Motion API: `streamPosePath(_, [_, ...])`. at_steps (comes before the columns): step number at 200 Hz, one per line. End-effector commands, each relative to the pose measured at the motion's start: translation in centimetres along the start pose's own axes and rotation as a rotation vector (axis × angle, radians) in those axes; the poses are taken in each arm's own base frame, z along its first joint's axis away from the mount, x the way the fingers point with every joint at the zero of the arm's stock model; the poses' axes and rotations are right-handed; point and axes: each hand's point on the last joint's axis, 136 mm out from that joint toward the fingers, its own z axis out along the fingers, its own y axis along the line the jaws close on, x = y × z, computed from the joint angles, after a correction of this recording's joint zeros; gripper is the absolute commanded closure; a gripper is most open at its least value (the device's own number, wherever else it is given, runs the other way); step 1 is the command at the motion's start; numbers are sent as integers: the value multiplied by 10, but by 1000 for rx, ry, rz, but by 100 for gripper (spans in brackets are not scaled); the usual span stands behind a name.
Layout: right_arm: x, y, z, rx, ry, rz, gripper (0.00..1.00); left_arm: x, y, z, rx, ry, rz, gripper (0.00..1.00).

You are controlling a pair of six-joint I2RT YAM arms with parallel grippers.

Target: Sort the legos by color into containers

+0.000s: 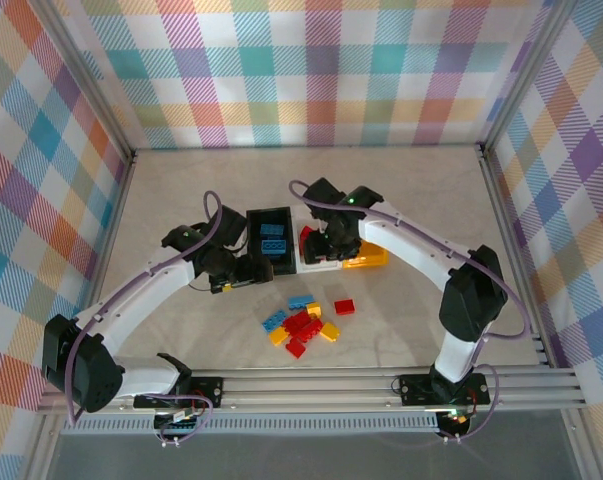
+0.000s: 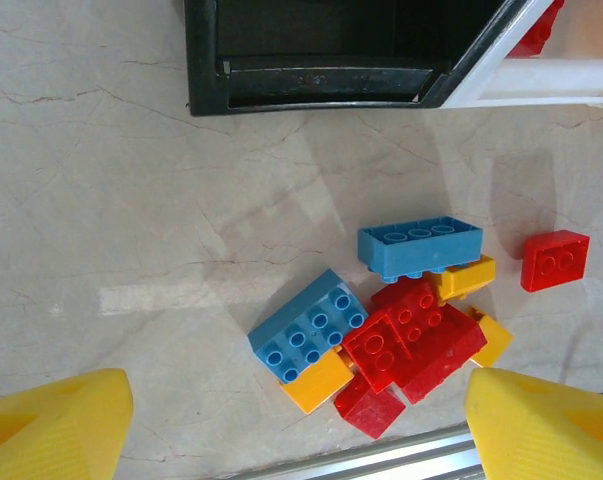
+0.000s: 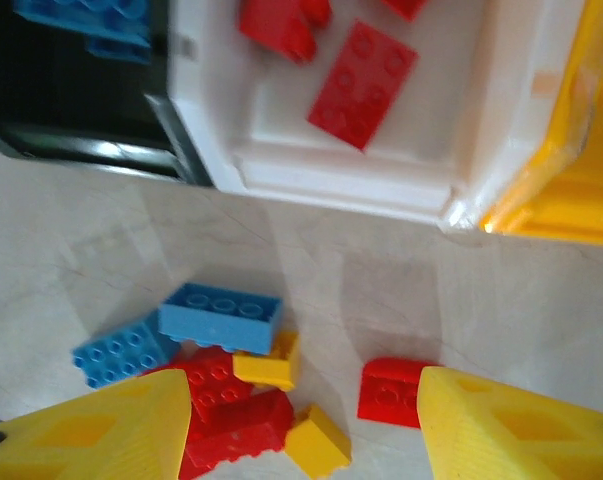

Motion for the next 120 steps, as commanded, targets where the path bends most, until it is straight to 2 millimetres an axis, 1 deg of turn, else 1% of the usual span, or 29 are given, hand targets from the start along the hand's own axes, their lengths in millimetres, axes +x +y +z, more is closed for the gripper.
streamPosePath(1, [42, -22, 14, 47, 122, 30, 34, 7, 8, -2, -15, -6, -20, 13])
streamPosePath(18, [61, -30, 26, 51, 152, 59, 33, 9, 11, 0, -21, -3, -23, 12])
streamPosePath(30, [70, -34, 35, 57, 172, 74, 33, 11, 12, 2, -21, 6, -24, 13])
streamPosePath(49, [78, -37, 51, 65, 196, 81, 32, 11, 11, 4, -23, 14, -22, 13])
streamPosePath(85, [89, -43, 80, 80, 248, 97, 32, 8, 9, 0, -26, 13, -13, 13])
streamPosePath(120, [97, -47, 98, 90, 282, 110, 32, 10, 12, -1, -36, 16, -12, 13])
